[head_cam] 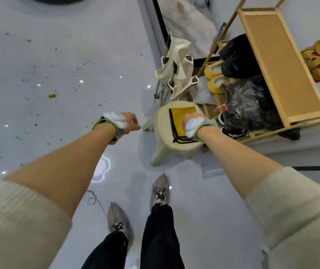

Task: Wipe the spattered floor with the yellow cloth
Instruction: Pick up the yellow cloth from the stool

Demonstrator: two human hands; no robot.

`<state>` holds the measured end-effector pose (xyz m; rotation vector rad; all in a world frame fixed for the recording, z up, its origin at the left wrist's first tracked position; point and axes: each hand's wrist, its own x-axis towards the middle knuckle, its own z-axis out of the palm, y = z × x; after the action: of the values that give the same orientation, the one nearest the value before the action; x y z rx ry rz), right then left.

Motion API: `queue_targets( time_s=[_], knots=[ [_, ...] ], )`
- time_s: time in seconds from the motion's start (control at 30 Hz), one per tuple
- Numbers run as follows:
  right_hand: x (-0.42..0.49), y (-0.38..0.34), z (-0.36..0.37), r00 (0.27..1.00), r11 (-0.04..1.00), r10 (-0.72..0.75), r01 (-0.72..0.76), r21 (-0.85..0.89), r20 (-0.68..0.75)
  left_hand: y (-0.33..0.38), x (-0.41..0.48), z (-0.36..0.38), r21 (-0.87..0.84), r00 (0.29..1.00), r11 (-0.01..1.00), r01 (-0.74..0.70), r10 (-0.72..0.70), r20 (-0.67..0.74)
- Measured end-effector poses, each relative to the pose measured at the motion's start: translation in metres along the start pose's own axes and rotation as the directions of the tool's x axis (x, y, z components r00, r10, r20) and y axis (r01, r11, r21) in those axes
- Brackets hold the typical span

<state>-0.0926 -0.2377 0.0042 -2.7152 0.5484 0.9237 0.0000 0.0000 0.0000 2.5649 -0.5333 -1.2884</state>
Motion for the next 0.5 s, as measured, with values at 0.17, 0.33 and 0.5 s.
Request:
queue_targets(
  time_s=[0.17,0.33,0.5],
  knots=[
    [0.101,0.036,0.016,0.994,0.999,0.025,-0.019,-0.050,0.103,0.021,0.101,0.026,-0.076,0.998,0.996,0.055,-0.055,0.007],
    [0.220,0.064,0.042,0.996,0.994,-0.047,0.053,-0.093,0.069,0.046,0.211,0.050,-0.203,0.996,0.976,0.074,-0.084,-0.042],
    [0.280,0.062,0.075,0.992,0.991,-0.121,0.123,-0.045,0.044,0.067,0.270,0.063,-0.286,0.992,0.955,0.078,-0.103,-0.073]
  ],
)
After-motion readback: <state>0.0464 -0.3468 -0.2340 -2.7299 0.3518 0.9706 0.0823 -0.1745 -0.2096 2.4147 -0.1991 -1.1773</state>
